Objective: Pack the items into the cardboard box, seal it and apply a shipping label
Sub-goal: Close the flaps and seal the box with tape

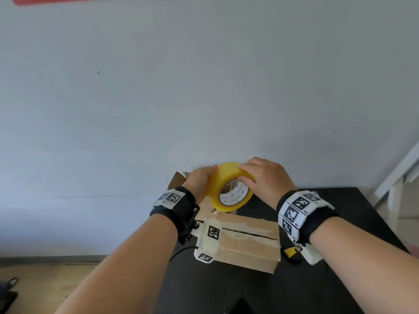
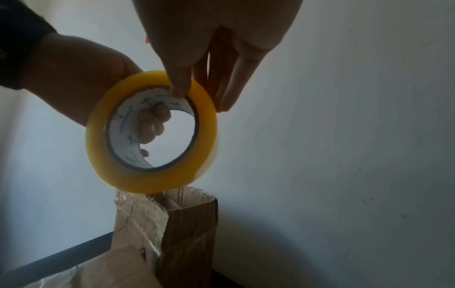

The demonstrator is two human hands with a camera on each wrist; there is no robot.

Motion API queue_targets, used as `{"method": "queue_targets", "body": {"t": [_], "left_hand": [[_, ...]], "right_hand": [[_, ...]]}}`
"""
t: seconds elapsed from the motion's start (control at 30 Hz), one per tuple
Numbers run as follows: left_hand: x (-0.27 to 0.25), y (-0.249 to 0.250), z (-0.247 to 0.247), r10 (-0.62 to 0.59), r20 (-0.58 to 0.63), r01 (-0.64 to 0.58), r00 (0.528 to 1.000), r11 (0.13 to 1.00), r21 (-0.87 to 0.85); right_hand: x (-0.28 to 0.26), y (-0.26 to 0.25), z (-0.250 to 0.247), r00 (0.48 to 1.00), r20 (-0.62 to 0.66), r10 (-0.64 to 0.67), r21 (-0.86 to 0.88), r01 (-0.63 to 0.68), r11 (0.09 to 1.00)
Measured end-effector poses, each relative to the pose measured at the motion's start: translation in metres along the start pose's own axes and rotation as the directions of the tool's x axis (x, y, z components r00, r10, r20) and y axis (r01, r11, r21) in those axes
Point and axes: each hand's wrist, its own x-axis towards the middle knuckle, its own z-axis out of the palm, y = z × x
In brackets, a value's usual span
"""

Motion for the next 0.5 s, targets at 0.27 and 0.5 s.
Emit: {"method": "queue_targets", "body": {"t": [0.27,0.5], "left_hand": [[0.0018,0.0043,0.0021,0.035,-0.023,-0.032,0.999,0.992,0.123],[0.0020,0.0040,-0.0002,0.038,0.044,-0.049,0.998,0.957,0.286]], "right_hand": [[-0.0016,0.0002,-0.0058,0.999,-0.015,-0.029,0.093,0.030,0.995],[0.0009,0.0009,-0.0020,0.955,0.192,0.225,0.302,-0.275,0.913]]}}
